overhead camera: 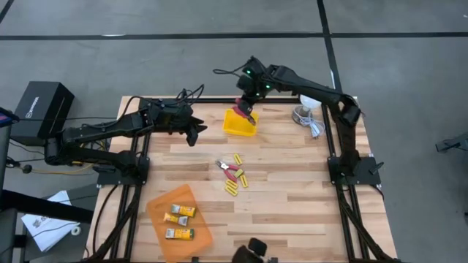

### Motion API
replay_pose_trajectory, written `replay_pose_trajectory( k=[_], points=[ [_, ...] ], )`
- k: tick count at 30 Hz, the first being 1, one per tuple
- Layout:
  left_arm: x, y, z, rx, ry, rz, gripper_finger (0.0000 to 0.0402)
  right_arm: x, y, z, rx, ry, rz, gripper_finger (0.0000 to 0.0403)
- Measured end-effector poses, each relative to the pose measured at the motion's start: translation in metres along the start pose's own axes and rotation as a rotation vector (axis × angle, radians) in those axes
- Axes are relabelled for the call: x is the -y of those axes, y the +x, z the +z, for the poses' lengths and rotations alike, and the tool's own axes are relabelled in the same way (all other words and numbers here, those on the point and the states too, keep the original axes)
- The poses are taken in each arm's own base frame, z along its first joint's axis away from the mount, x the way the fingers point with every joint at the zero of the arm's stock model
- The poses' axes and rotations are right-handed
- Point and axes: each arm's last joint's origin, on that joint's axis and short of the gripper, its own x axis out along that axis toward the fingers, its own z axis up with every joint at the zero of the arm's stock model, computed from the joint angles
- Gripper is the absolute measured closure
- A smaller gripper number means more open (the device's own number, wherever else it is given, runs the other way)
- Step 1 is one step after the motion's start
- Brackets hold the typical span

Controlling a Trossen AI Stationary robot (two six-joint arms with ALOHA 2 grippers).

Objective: Pick & Place School Supplies
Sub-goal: Put the pink hole puncher into the yellow bin

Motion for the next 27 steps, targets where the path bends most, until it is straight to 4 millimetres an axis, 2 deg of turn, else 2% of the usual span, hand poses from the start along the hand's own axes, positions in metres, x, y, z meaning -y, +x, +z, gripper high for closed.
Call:
replay_pose_trajectory(
  k=[8,13,20,27],
  points=[
    [0.000,0.000,0.000,0.000,-0.001,0.001,0.0257,0.009,0.027,0.023,0.002,-0.136,0.009,0.0376],
    [-0.001,0.000,0.000,0.000,-0.004,0.003,0.0257,0.015,0.050,0.021,-0.057,-0.163,0.023,0.0376],
    [-0.002,0.000,0.000,0.000,-0.006,0.007,0.0257,0.023,0.071,0.011,-0.129,-0.184,0.074,0.0376],
    [-0.002,0.000,0.000,0.000,-0.007,0.007,0.0257,0.026,0.072,0.007,-0.155,-0.219,0.080,0.0376]
  ],
)
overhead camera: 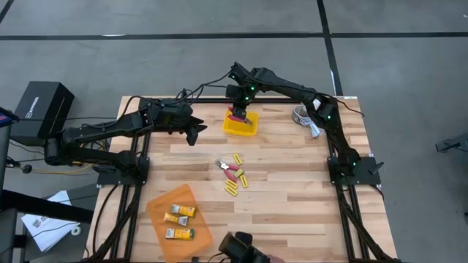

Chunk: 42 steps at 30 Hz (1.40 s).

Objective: Pick & Place School Supplies
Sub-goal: Put the pink hole puncher into the yellow bin

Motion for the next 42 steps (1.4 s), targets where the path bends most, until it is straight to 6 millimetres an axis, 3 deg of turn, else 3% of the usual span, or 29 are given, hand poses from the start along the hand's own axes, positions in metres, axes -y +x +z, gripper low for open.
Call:
replay_pose_trajectory(
  k=[6,32,42],
  points=[
    [0.0000,0.0000,0.0000,0.000,-0.001,0.000,0.0257,0.0100,-0.0034,-0.0051,-0.008,0.014,-0.006,0.0376],
    [0.0000,0.0000,0.0000,0.000,-0.001,0.000,0.0257,0.0101,-0.0035,-0.0037,0.005,0.006,-0.006,0.0376],
    [0.0000,0.0000,0.0000,0.000,-0.001,0.000,0.0257,0.0102,-0.0035,-0.0027,0.015,0.002,-0.007,0.0318]
  ],
)
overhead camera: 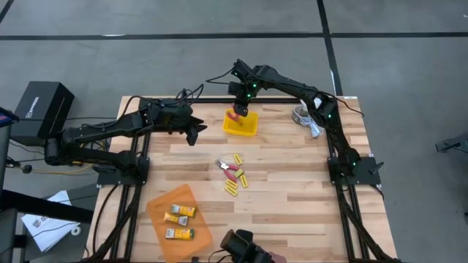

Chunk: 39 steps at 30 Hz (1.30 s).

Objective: Pick & Place School Supplies
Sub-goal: Put the pink hole puncher into the yellow bin

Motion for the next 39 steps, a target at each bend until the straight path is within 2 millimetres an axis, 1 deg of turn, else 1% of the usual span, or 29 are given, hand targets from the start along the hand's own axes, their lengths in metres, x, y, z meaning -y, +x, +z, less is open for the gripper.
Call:
replay_pose_trajectory(
  k=[8,17,23,28,32,37,39],
  points=[
    [0.000,0.000,0.000,0.000,0.000,0.000,0.0257,0.000,0.000,0.000,0.003,-0.001,0.003,0.0298],
    [0.000,0.000,0.000,0.000,0.000,0.000,0.0257,-0.001,0.000,-0.001,-0.011,0.006,0.017,0.0295],
    [0.000,0.000,0.000,0.000,0.000,0.000,0.0257,-0.002,-0.002,0.000,0.008,0.080,0.029,0.0295],
    [0.000,0.000,0.000,0.000,0.000,0.000,0.0257,-0.003,-0.001,0.002,0.014,0.200,0.029,0.0295],
    [0.000,0.000,0.000,0.000,0.000,0.000,0.0257,-0.013,0.002,0.005,0.009,0.250,0.042,0.0295],
    [0.000,0.000,0.000,0.000,0.001,0.000,0.0257,-0.034,0.006,0.012,0.015,0.323,0.151,0.0294],
    [0.000,0.000,0.000,0.001,0.001,0.000,0.0257,-0.045,0.006,0.016,0.018,0.324,0.170,0.0295]
  ],
)
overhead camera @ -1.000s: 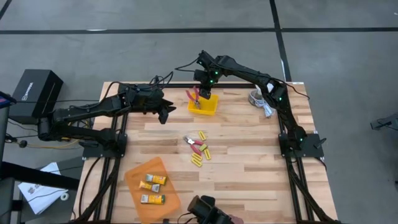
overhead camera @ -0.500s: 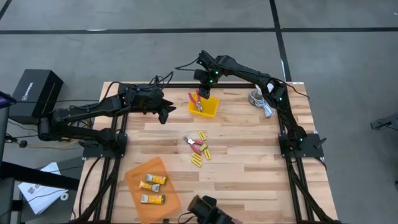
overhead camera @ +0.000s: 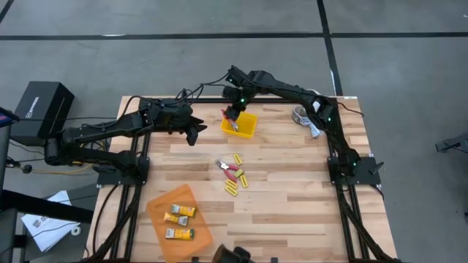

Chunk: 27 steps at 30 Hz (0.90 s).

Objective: Pick & Place School Supplies
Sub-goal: Put the pink hole puncher into the yellow bin

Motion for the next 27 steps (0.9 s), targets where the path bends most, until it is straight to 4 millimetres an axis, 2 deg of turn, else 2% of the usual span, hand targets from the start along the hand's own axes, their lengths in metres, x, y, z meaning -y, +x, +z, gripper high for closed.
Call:
replay_pose_trajectory(
  k=[6,11,17,27],
  points=[
    [0.000,0.000,0.000,0.000,0.004,0.000,0.0257,-0.027,0.014,-0.002,-0.016,-0.009,0.017,0.0315],
    [0.000,0.000,0.000,-0.001,0.009,0.000,0.0257,-0.032,0.017,-0.004,-0.027,0.024,-0.036,0.0331],
    [0.000,0.000,0.000,-0.004,0.011,0.000,0.0257,-0.030,0.017,-0.003,-0.020,0.039,-0.089,0.0314],
    [0.000,0.000,-0.001,-0.007,0.011,0.001,0.0257,-0.006,0.017,-0.008,0.001,0.199,-0.327,0.0281]
  ],
)
